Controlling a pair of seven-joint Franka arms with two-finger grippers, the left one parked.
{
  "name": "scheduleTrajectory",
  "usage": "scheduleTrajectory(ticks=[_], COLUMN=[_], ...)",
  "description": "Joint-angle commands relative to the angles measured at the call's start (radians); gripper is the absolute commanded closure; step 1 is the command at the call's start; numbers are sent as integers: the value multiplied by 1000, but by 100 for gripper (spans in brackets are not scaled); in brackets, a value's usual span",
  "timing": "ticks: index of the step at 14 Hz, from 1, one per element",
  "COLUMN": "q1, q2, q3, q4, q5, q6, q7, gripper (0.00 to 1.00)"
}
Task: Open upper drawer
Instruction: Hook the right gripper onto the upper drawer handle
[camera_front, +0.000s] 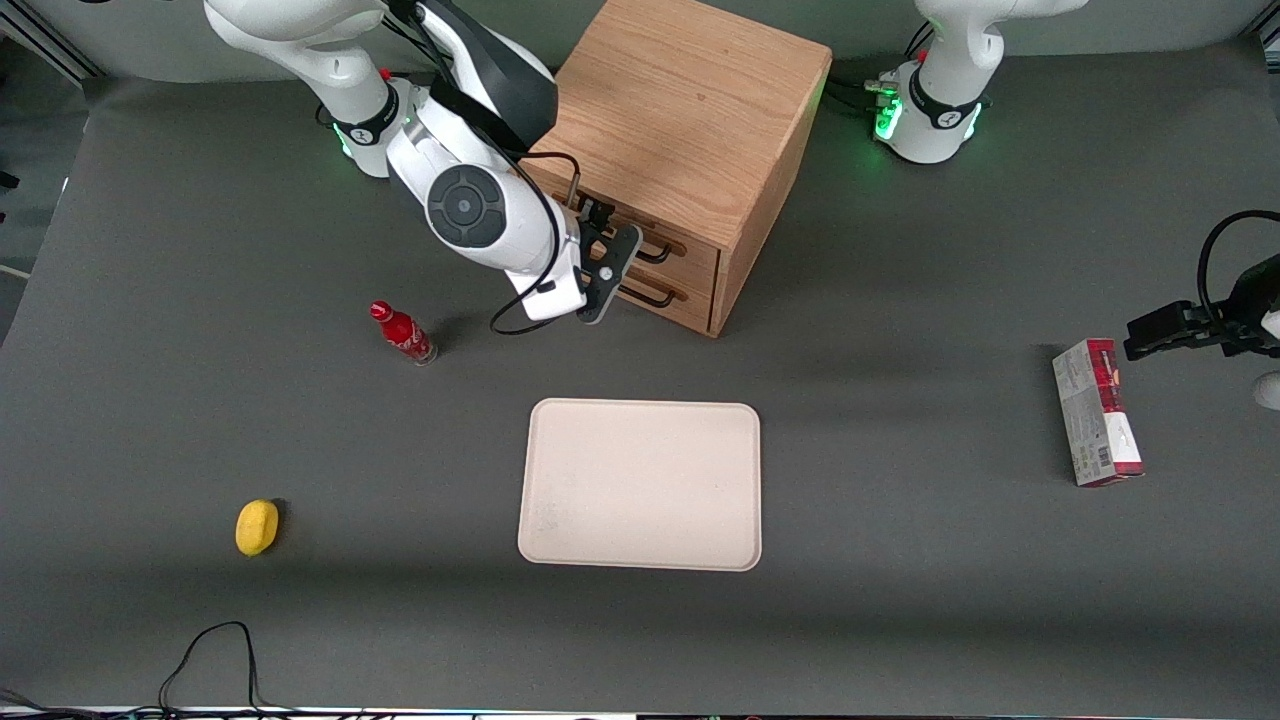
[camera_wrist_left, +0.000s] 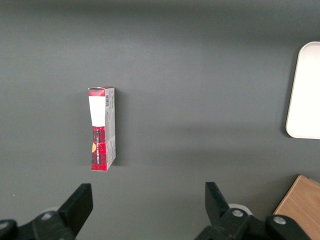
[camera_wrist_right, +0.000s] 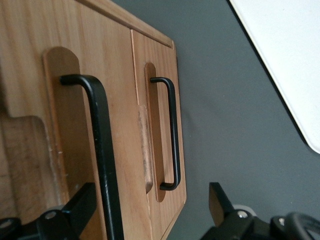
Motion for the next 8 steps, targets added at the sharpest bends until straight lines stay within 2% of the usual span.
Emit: scheduleTrajectory(ticks=[1, 2, 8], q1=[5, 5, -11], q2=[-2, 0, 82], q3=[3, 3, -11], q4=[-27, -27, 89], q5=[-26, -31, -173], q6=[49, 49, 49], q7=[25, 25, 14], gripper=[0, 0, 0])
